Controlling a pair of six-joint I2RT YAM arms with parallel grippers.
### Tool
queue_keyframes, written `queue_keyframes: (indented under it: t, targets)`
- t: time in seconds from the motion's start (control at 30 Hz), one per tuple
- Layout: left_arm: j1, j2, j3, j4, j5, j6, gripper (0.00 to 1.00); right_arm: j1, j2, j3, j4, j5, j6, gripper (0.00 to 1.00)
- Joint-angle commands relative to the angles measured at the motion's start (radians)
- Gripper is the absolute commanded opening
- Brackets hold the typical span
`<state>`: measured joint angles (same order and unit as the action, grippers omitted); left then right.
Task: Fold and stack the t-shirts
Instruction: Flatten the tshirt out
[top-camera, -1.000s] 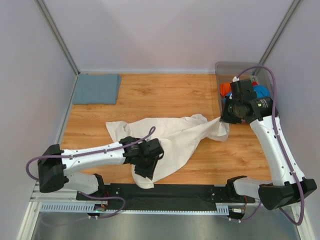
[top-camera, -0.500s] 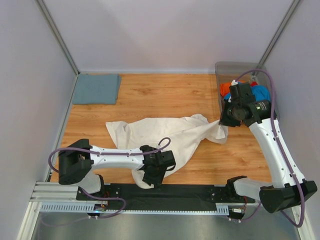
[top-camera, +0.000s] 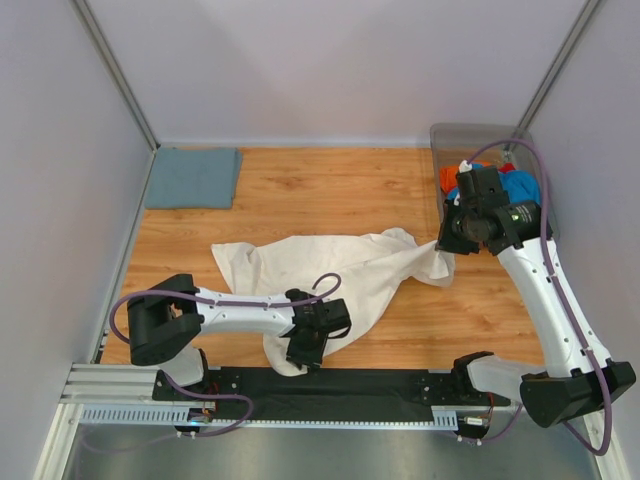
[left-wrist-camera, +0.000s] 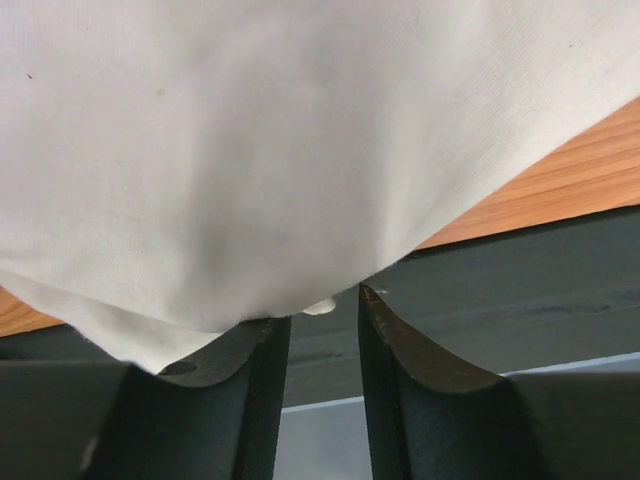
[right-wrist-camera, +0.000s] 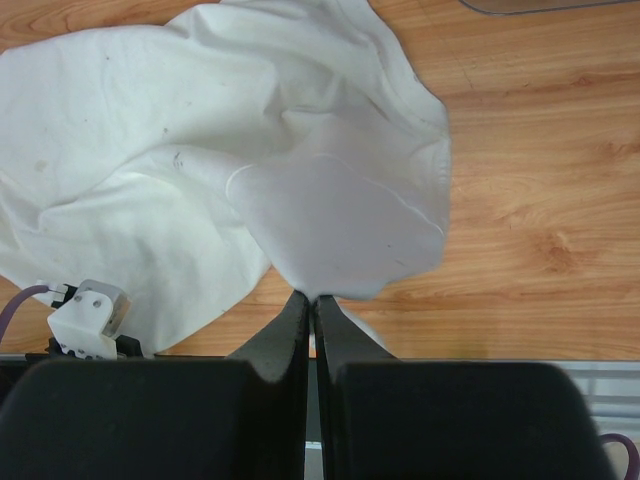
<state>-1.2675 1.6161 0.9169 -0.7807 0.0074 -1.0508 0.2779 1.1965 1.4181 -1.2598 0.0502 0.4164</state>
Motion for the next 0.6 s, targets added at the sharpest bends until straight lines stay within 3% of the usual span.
queue_keyframes:
  t: [0.0, 0.3, 0.33, 0.4, 0.57]
  targets:
    - [0.005, 0.011, 0.008, 0.003, -0.037, -0.006, 0.39, 0.007, -0.014, 0.004, 0.034, -0.006, -0.021, 0.00]
    - [0.003, 0.033, -0.030, -0.006, -0.046, -0.025, 0.31, 0.007, -0.011, 0.005, 0.037, 0.003, -0.024, 0.00]
    - [0.000, 0.033, -0.033, -0.009, -0.047, -0.028, 0.26, 0.007, -0.009, 0.005, 0.037, 0.002, -0.022, 0.00]
    - [-0.007, 0.033, -0.049, -0.014, -0.055, -0.040, 0.05, 0.009, -0.011, 0.002, 0.039, 0.005, -0.021, 0.00]
    - [-0.027, 0.047, -0.058, -0.008, -0.093, -0.041, 0.10, 0.007, -0.008, -0.005, 0.049, 0.010, -0.019, 0.00]
